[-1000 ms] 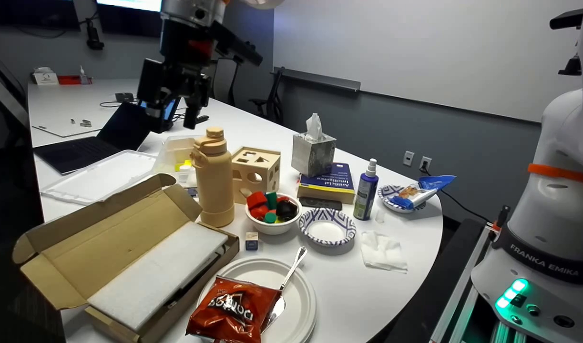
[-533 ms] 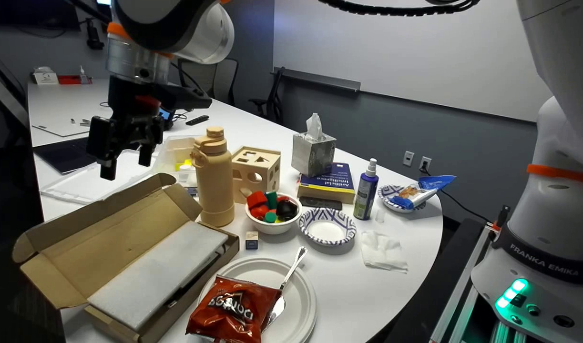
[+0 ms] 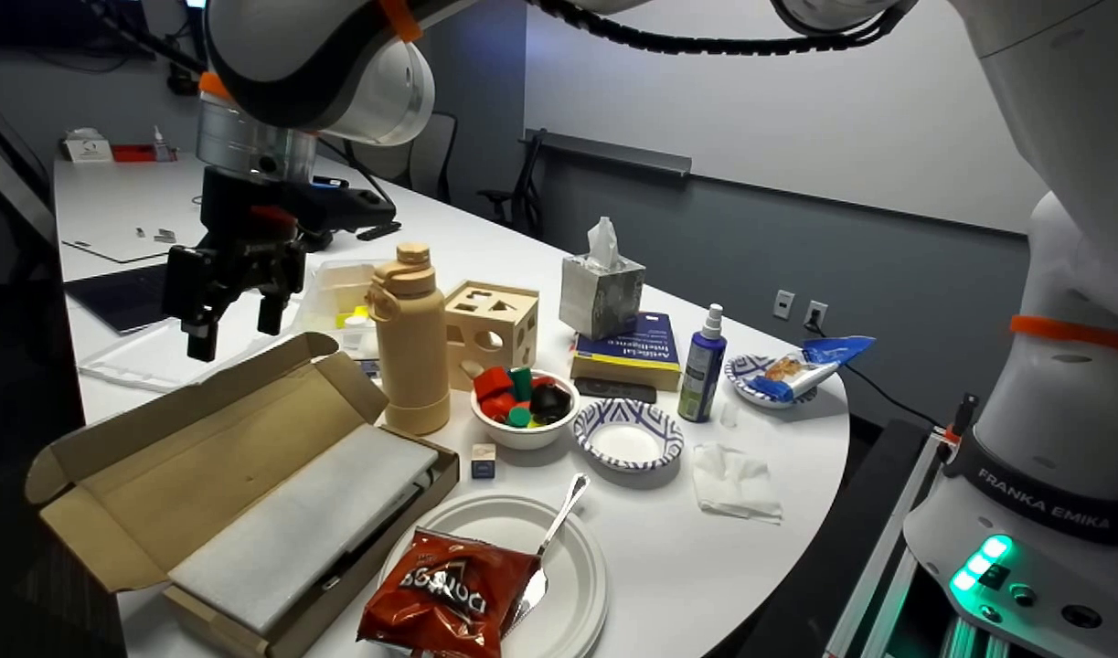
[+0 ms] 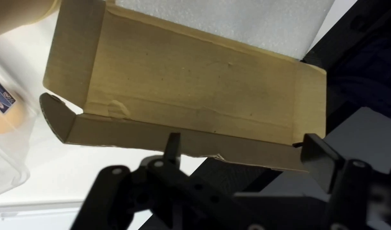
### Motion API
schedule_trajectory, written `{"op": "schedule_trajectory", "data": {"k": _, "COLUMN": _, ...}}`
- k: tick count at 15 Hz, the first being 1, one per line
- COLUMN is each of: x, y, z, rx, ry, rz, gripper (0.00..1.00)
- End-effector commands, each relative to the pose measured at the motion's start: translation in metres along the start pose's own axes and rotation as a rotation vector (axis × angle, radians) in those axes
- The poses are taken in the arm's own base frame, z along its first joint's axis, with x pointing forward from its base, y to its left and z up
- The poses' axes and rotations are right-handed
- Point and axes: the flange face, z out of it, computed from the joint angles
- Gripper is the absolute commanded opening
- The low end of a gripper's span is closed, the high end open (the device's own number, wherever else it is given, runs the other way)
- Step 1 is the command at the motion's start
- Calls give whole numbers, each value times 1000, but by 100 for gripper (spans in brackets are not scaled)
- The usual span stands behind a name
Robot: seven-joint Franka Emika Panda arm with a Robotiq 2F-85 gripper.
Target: Close the brown box.
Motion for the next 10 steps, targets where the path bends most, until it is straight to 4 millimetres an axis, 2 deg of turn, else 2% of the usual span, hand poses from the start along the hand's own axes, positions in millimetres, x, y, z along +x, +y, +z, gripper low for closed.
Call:
{"op": "schedule_trajectory", "data": {"k": 1, "x": 7, "y": 3, "z": -8, "rx": -10, "ry": 15, "rz": 12, "gripper": 100}}
{"op": "schedule_trajectory", "data": {"k": 2, "x": 8, "y": 7, "z": -9, "rx": -9, "ry": 20, "rz": 18, "gripper": 100}}
{"op": "schedule_trajectory", "data": {"k": 3, "x": 2, "y": 4, "z": -2, "rx": -5, "ry": 3, "rz": 5, "gripper": 100}}
{"op": "schedule_trajectory", "data": {"k": 10, "x": 2, "y": 5, "z": 0, "rx": -5, "ry": 1, "rz": 6, "gripper": 100}}
